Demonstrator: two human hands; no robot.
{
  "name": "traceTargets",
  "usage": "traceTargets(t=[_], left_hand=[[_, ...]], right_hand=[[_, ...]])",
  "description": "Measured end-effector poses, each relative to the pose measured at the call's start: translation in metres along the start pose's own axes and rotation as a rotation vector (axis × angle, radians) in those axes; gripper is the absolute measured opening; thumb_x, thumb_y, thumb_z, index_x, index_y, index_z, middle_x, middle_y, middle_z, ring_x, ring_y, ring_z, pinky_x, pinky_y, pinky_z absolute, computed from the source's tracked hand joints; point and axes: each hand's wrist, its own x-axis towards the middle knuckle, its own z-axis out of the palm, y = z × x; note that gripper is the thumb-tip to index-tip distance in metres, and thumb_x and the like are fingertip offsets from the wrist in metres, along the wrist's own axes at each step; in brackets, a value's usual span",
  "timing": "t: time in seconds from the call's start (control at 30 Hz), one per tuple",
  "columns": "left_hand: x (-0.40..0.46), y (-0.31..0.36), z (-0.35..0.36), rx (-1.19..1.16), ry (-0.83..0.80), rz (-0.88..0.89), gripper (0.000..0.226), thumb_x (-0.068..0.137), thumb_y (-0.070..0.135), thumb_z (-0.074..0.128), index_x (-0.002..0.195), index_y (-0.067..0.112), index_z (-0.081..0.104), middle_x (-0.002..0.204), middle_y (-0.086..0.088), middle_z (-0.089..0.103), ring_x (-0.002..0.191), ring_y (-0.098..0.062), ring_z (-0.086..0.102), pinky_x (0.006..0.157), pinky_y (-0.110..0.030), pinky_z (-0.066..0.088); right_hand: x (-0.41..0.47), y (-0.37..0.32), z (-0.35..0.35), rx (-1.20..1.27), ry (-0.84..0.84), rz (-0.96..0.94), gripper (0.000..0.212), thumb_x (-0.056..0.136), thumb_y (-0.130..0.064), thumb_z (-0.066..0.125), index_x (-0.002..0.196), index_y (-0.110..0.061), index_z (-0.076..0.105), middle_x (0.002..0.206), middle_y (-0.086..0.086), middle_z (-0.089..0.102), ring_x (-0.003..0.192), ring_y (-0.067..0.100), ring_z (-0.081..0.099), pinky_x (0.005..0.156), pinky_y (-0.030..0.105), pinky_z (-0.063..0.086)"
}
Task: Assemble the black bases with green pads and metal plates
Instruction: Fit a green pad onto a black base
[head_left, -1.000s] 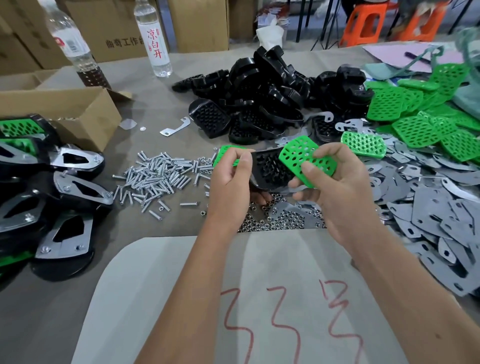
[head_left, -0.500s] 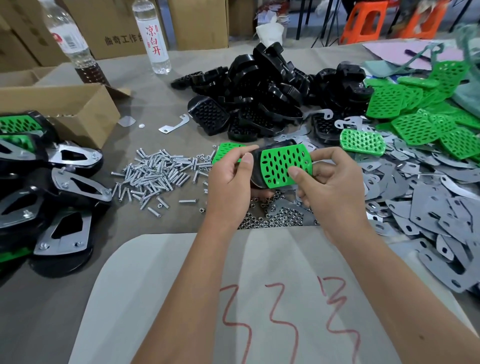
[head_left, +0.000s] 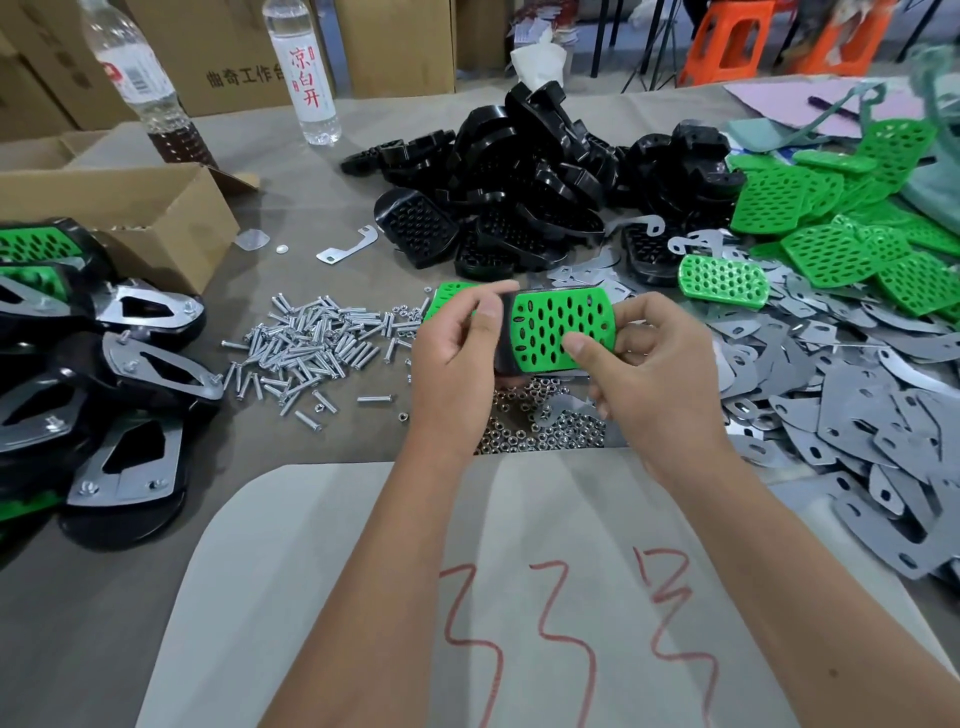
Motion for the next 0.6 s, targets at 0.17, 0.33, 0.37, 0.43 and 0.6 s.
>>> traceTargets(t=[0.17, 0.33, 0.37, 0.43, 0.6], left_hand=[[0.004, -0.004, -0.004, 0.033, -0.019, 0.002, 0.03, 0.079, 0.023, 0.083, 0.105, 0.011, 0.073, 0.097, -0.005, 0.08, 0.093, -0.024, 0.077, 0.084, -0.048, 0.063], [0.003, -0.003, -0.003, -0.054, -0.023, -0.031, 0.029, 0.075, 0.02, 0.084, 0.1, 0.01, 0.073, 0.095, -0.008, 0.08, 0.09, -0.026, 0.077, 0.081, -0.046, 0.064], [0.003, -0.002, -0.002, -0.06, -0.035, -0.025, 0.028, 0.075, 0.019, 0.084, 0.099, 0.011, 0.073, 0.094, -0.009, 0.079, 0.089, -0.027, 0.077, 0.08, -0.045, 0.064], [0.002, -0.001, -0.001, -0.092, -0.079, -0.036, 0.025, 0.075, 0.018, 0.084, 0.097, 0.013, 0.074, 0.094, -0.012, 0.079, 0.088, -0.026, 0.076, 0.078, -0.043, 0.063], [-0.001, 0.003, 0.002, -0.254, -0.127, -0.143, 0.018, 0.081, 0.016, 0.081, 0.098, 0.011, 0.077, 0.098, -0.013, 0.079, 0.09, -0.027, 0.075, 0.077, -0.04, 0.062]], right_hand=[[-0.006, 0.0, 0.006, -0.248, 0.068, -0.114, 0.036, 0.081, -0.036, 0.087, 0.08, -0.02, 0.054, 0.061, 0.009, 0.061, 0.057, 0.037, 0.065, 0.051, 0.052, 0.053], [-0.001, 0.003, -0.002, -0.219, 0.086, -0.096, 0.042, 0.075, -0.045, 0.09, 0.095, -0.025, 0.059, 0.078, -0.006, 0.058, 0.068, 0.012, 0.058, 0.061, 0.04, 0.057], [0.001, 0.003, -0.004, -0.099, 0.002, -0.031, 0.037, 0.079, -0.044, 0.087, 0.101, -0.027, 0.062, 0.089, -0.002, 0.065, 0.079, 0.016, 0.067, 0.064, 0.038, 0.06], [0.004, 0.002, -0.007, 0.105, -0.162, 0.056, 0.023, 0.09, -0.039, 0.077, 0.108, -0.026, 0.071, 0.102, 0.006, 0.075, 0.096, 0.027, 0.075, 0.071, 0.039, 0.065], [0.005, -0.003, -0.008, 0.277, -0.241, 0.088, 0.011, 0.094, -0.031, 0.072, 0.102, -0.028, 0.079, 0.1, 0.007, 0.08, 0.093, 0.025, 0.078, 0.071, 0.028, 0.061]])
